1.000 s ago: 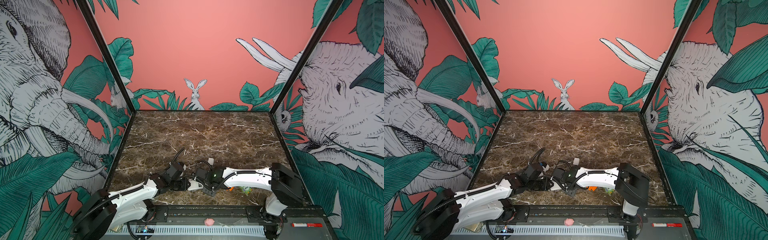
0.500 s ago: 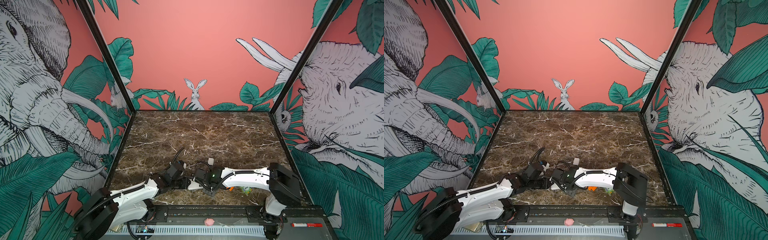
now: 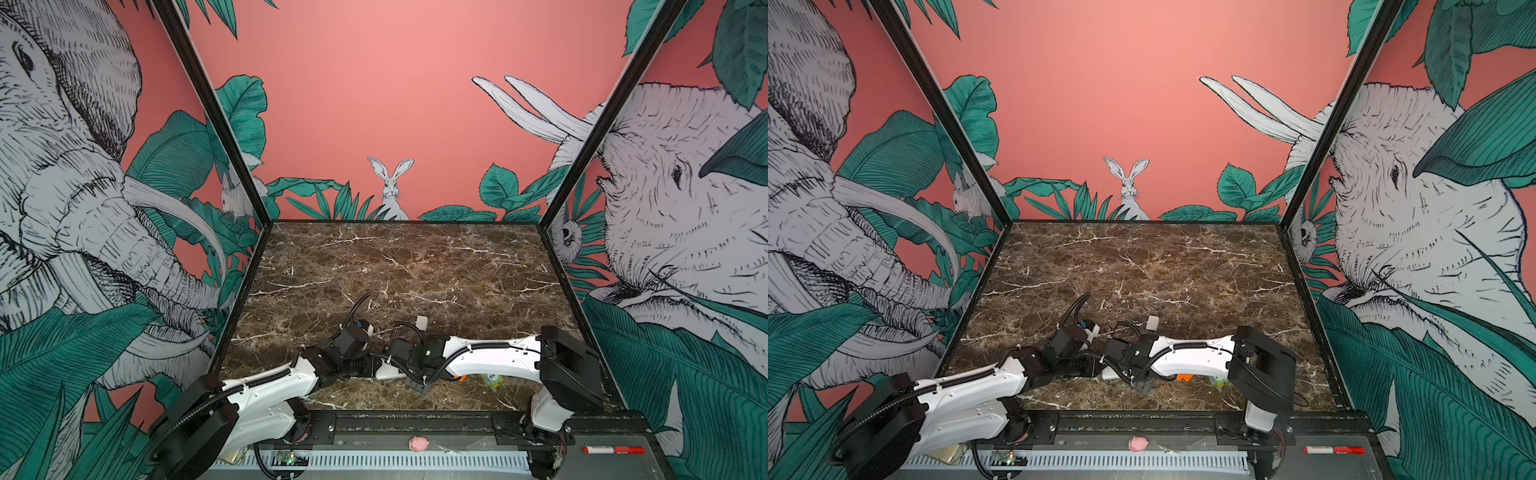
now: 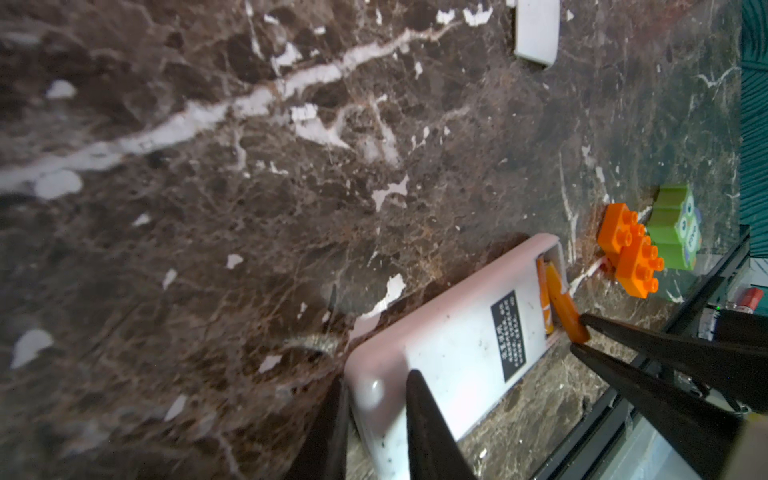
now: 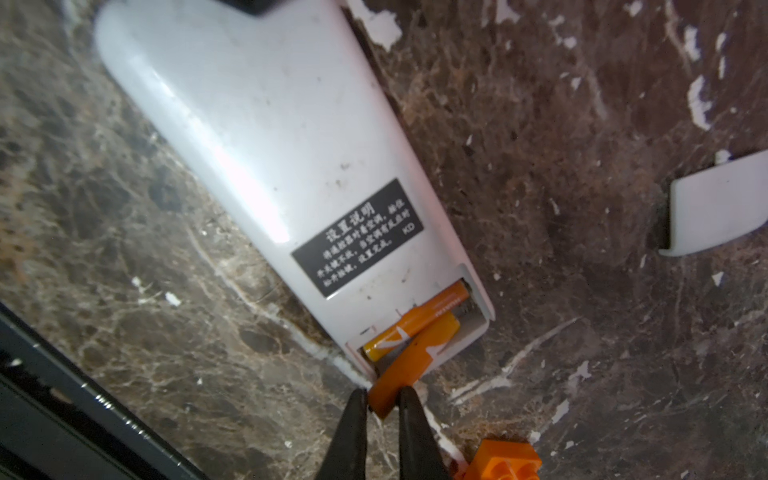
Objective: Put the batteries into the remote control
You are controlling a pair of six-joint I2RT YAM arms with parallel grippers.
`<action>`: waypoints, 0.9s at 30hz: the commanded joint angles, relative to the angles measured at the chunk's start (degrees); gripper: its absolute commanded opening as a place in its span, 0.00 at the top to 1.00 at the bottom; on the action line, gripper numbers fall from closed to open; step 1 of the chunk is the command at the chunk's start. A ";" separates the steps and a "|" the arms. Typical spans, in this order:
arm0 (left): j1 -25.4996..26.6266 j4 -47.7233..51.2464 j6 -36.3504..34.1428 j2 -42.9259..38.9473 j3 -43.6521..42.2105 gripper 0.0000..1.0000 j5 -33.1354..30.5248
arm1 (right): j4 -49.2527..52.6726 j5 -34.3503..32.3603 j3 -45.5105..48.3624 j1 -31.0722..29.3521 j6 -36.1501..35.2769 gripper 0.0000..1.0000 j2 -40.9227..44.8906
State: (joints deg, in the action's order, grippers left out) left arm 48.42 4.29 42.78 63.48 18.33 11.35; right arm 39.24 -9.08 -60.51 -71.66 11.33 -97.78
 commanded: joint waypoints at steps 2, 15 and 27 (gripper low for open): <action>1.41 2.17 -1.48 5.11 -3.03 0.76 3.16 | 3.06 -3.41 2.01 0.82 1.64 0.86 -4.72; 1.41 2.27 -1.68 5.62 -2.64 0.76 3.41 | 1.91 -2.48 0.72 0.90 4.22 0.86 -6.57; 1.24 13.40 -5.32 -2.03 2.89 0.42 0.25 | -2.01 0.64 2.47 0.64 5.05 0.86 -2.71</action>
State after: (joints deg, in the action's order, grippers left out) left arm 49.47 9.34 38.74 62.48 20.75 12.75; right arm 38.17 -12.62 -60.73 -71.29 15.29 -99.18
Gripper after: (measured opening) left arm 0.570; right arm 0.143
